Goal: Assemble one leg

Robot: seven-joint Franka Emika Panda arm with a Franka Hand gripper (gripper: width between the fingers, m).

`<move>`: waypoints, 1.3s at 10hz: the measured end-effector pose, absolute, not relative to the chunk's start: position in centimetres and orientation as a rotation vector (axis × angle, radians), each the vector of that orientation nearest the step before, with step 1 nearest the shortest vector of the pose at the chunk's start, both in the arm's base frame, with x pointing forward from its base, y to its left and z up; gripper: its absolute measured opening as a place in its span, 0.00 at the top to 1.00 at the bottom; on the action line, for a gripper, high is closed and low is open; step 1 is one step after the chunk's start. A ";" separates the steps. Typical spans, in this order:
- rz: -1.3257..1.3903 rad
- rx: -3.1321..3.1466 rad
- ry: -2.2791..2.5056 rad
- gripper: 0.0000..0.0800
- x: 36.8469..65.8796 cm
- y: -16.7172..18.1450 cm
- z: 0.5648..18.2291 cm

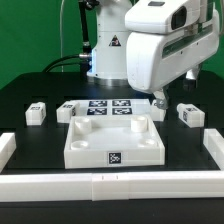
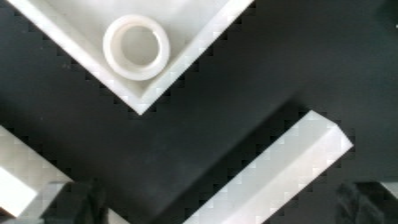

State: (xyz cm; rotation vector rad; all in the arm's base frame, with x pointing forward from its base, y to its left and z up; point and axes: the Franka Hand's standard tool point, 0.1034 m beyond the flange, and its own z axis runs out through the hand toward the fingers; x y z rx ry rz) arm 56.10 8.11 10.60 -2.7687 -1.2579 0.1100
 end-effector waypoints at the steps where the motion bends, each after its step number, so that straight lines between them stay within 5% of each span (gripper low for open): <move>1: 0.120 -2.765 -1.234 0.19 56.2 8.1 10.7; 13: 0.119 -2.765 -1.237 0.19 56.2 8.1 10.6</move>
Offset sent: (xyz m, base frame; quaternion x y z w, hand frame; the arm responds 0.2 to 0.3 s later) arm 0.0000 0.0000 0.0000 0.0000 0.0000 0.0000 1.0000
